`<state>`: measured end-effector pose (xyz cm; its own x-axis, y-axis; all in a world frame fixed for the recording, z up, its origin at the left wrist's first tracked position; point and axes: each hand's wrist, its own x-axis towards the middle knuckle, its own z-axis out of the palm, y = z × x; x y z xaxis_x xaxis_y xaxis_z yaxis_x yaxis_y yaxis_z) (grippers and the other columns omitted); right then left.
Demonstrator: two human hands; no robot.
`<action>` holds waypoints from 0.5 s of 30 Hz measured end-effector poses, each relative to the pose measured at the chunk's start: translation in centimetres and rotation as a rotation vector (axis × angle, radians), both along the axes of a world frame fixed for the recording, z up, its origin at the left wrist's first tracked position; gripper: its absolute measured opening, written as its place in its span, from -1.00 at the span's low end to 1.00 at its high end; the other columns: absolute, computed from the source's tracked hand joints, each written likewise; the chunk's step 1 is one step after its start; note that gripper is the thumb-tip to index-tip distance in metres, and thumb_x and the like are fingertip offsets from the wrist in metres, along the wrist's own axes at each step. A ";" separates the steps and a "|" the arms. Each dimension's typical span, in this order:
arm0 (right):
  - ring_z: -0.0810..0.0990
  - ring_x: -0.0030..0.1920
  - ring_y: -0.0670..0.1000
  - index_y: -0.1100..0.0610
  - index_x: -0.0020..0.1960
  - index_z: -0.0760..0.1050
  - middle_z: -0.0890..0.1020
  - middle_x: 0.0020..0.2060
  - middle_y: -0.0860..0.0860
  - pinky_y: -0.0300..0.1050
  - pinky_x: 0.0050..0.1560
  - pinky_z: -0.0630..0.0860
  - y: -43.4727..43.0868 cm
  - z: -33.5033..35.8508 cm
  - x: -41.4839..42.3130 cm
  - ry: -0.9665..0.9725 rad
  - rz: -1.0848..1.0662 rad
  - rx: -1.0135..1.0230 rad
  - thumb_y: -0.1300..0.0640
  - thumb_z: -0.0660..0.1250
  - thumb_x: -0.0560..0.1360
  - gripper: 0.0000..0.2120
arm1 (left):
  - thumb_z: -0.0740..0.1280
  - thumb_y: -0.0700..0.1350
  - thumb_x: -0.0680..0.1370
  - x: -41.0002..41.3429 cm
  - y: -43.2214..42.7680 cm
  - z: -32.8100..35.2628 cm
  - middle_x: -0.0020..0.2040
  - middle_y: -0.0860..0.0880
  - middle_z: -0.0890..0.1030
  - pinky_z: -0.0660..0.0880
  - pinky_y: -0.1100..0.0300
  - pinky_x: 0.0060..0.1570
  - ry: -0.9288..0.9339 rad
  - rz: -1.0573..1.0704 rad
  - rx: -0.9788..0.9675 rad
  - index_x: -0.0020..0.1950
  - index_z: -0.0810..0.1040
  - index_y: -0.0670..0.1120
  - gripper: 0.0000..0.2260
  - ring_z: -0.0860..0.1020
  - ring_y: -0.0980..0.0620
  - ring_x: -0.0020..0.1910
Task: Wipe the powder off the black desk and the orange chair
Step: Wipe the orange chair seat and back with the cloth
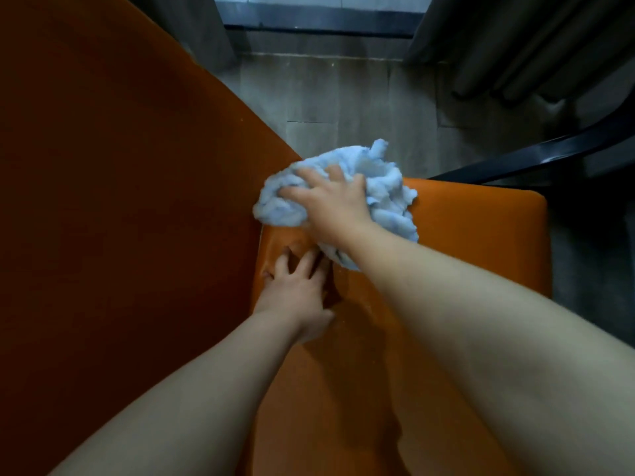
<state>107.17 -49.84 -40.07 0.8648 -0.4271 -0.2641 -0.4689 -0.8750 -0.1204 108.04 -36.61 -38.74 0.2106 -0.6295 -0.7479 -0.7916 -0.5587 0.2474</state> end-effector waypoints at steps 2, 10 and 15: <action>0.25 0.33 0.15 -0.24 0.32 0.32 0.27 0.41 -0.08 0.19 0.15 0.28 -2.5 0.0 -1.5 0.026 -0.168 0.003 0.00 0.27 0.45 -0.54 | 0.23 0.13 0.49 0.0 0.1 -0.1 0.52 0.17 -0.27 -0.01 -0.17 0.46 0.006 0.013 0.021 0.53 -0.23 0.11 -0.22 -0.24 -0.20 0.49; 0.25 0.29 0.25 -0.09 0.29 0.37 0.33 0.31 0.10 0.19 0.17 0.23 -8.5 2.5 -9.9 0.281 -1.035 -0.074 0.05 0.20 0.49 -0.63 | 0.28 0.04 0.51 -0.3 0.0 0.2 0.51 0.16 -0.34 -0.08 -0.21 0.43 0.010 0.020 0.027 0.51 -0.29 0.12 -0.18 -0.31 -0.19 0.49; 0.20 0.36 0.18 -0.17 0.32 0.32 0.33 0.34 -0.01 0.29 0.27 0.15 0.4 0.6 1.8 0.087 -0.452 0.116 0.00 0.21 0.50 -0.61 | 0.31 0.02 0.46 0.2 0.0 -0.4 0.54 0.05 -0.18 0.02 -0.25 0.43 -0.019 -0.076 0.027 0.54 -0.09 0.08 -0.22 -0.21 -0.27 0.48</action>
